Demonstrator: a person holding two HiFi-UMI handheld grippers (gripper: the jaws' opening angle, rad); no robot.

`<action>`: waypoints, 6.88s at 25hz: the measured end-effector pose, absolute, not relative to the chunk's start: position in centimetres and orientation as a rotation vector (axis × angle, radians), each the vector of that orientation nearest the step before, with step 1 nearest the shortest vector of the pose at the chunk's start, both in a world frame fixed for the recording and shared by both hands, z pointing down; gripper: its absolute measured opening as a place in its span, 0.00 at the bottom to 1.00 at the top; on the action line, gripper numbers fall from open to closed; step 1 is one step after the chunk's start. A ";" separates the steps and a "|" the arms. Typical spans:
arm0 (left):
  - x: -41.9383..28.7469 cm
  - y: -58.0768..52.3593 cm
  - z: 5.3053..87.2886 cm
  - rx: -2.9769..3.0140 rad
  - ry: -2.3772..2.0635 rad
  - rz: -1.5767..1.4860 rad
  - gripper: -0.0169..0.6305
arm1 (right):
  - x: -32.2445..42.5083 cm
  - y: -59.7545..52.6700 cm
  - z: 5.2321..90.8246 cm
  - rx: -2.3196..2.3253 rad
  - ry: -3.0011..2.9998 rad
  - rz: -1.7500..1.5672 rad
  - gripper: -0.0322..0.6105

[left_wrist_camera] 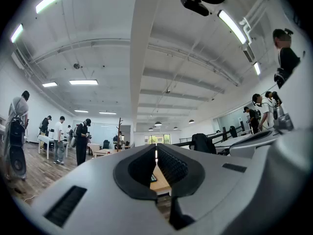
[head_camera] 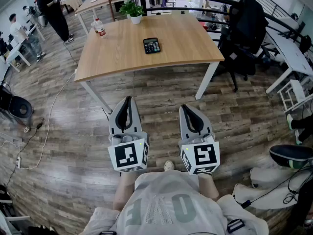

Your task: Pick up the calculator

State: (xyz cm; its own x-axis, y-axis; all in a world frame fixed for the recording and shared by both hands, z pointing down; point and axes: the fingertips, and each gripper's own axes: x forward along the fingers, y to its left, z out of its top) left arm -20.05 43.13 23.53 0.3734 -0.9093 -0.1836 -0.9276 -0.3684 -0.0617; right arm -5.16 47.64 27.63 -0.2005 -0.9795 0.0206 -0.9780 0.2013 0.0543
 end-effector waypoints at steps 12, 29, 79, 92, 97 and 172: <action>-19.6 42.9 23.9 -2.454 1.699 0.165 0.05 | -3.5 47.6 28.0 1.961 -2.392 -0.036 0.08; -17.9 41.3 24.5 -2.401 1.722 0.056 0.05 | -0.2 45.2 30.0 1.982 -2.475 0.147 0.08; -15.6 0.6 23.4 -2.399 1.672 0.072 0.05 | 0.6 3.6 28.3 1.890 -2.538 0.011 0.08; -15.2 -13.6 22.5 -2.477 1.689 0.144 0.05 | 1.0 -8.2 24.8 1.881 -2.450 -0.040 0.08; -13.2 -15.3 22.6 -2.486 1.702 0.136 0.05 | 2.7 -10.2 25.0 1.872 -2.457 -0.013 0.08; -0.5 -20.8 55.4 -2.862 -0.844 -2.066 0.42 | 9.6 -17.6 38.2 1.886 -2.226 0.684 0.08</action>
State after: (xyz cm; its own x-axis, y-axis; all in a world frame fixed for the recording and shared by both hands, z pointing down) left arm -0.54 -20.79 55.38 0.2877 0.6121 0.7366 0.0788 -0.7816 0.6188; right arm 9.65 -17.56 38.23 -0.2012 -0.8972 0.3931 -0.9631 0.1080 -0.2465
